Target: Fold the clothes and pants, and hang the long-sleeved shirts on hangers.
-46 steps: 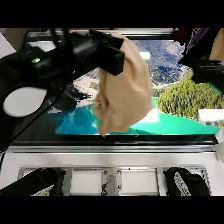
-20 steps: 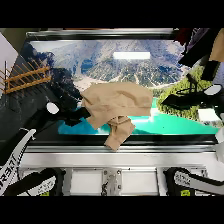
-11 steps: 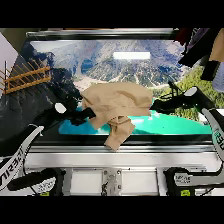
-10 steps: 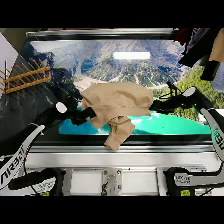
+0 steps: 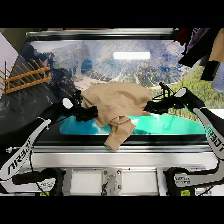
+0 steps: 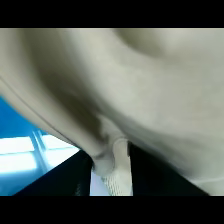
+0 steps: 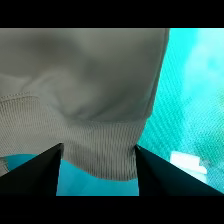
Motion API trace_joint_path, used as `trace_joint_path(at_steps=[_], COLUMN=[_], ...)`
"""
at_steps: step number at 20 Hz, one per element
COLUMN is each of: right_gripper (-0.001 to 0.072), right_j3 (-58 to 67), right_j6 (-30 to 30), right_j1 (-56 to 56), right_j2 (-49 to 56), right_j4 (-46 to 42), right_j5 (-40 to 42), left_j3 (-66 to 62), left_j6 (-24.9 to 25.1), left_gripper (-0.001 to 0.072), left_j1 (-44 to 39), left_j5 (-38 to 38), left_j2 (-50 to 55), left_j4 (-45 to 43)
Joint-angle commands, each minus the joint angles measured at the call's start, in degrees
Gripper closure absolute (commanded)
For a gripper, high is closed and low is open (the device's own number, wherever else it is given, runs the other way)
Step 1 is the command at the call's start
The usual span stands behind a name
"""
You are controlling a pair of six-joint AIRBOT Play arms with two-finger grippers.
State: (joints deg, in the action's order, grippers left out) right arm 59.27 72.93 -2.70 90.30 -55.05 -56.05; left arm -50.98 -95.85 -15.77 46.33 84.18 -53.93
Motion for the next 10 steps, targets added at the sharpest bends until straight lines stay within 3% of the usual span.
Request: trace_joint_path(at_steps=[1,2,3,4,5,6,10], right_gripper=[0.0271,0.0423,0.0507,0.0510,0.0636,0.0692,0.0693], right_j3=[-0.09,-0.09,-0.09,-0.09,-0.07,0.02,7.02], right_j6=[-0.04,-0.07,-0.07,-0.09,-0.57,-0.87,-8.00], right_j1=[0.37,0.42,0.42,0.42,0.42,0.37,-0.42], right_j2=[1.25,1.33,1.33,1.33,1.14,0.48,-8.76], right_j4=[0.17,0.17,0.17,0.17,0.17,0.17,-0.48], right_j5=[0.31,0.33,0.37,0.55,0.50,0.52,-1.86], left_j3=[-2.43,-3.08,-3.63,-4.31,-5.25,-6.75,-18.43], left_j6=[0.07,0.07,0.04,0.04,0.04,0.07,0.55], left_gripper=[0.0657,0.0689,0.0689,0.0689,0.0689,0.0689,0.0690], left_j1=[-0.09,-0.09,-0.09,-0.09,-0.07,0.26,5.57], left_j5=[1.97,2.27,2.32,2.58,3.10,4.15,7.89], left_j2=[0.22,0.22,0.22,0.22,0.22,-0.11,-8.83], left_j4=[-0.07,-0.09,-0.09,-0.09,-0.24,-0.70,-0.28])
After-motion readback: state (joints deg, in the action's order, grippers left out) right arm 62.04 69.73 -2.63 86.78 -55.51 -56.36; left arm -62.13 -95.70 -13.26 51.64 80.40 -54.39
